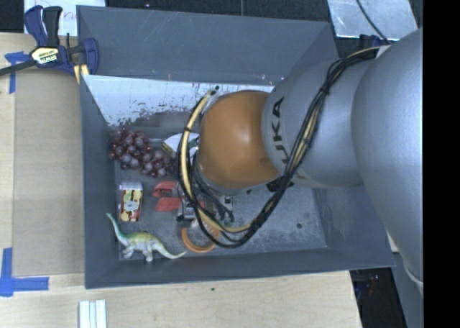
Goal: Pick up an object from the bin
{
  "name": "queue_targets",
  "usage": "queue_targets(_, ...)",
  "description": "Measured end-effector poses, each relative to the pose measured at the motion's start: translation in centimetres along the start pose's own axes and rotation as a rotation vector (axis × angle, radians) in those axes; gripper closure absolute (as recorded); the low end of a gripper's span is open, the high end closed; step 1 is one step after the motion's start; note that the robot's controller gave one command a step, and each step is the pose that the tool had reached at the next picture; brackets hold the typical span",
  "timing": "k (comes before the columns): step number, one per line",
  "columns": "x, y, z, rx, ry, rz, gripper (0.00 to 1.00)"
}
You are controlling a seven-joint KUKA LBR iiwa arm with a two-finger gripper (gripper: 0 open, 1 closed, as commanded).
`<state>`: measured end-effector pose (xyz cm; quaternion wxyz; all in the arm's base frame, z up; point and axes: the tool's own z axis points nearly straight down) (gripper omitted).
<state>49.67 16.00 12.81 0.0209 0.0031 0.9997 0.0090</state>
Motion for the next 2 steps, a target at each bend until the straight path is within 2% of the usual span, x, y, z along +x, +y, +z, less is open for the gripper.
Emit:
queue_targets(1, -0.2, 0.1, -2.5, -0.002, -0.006, 0.001, 1.0)
queue_targets(2, -0.3, 0.1, -3.5, -0.002, -0.006, 0.002, 1.0)
